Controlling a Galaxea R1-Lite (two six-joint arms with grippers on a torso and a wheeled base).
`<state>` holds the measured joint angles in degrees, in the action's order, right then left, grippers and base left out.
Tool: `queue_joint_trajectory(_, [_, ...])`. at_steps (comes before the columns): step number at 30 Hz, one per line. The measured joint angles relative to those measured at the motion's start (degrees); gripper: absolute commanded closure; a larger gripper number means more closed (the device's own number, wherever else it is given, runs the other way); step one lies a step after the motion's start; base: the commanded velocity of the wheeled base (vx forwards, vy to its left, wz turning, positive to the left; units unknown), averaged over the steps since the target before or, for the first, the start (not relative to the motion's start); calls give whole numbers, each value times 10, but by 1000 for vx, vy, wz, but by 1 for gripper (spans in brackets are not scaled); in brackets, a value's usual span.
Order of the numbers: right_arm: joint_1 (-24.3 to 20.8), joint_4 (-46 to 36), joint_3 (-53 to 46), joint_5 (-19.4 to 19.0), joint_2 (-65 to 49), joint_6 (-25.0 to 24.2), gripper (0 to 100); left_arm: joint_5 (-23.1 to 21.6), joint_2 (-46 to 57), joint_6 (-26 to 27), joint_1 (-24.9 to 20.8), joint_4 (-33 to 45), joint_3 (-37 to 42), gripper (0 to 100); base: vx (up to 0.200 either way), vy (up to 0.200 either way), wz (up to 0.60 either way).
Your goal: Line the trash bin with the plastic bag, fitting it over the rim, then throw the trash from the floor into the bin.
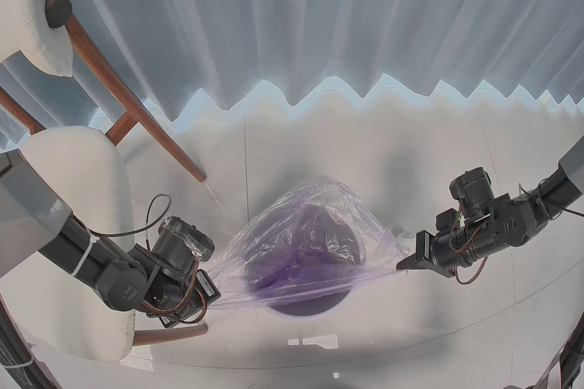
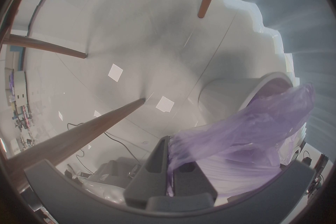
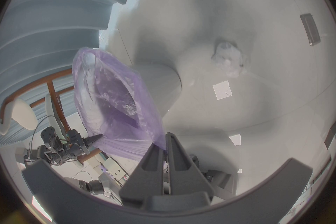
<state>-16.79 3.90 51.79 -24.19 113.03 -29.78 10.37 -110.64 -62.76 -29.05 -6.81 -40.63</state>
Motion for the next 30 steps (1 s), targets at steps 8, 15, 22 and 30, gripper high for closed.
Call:
queue_joint_trajectory(8, [-24,70,-93,2,-16,0,100,24,-10,32,-56,0,11,100,0,0,0])
queue_joint_trajectory(15, [-55,93,-132,11,-20,1,100,65,-16,107,-105,-15,29,100,0,0,0])
queue_joint_trajectory(22, [-90,120,-151,86,-8,1,100,92,-32,161,-112,-68,52,100,0,0,0])
queue_joint_trajectory(30, [-99,177,-164,119,24,2,100,114,-68,251,-103,-140,92,100,0,0,0])
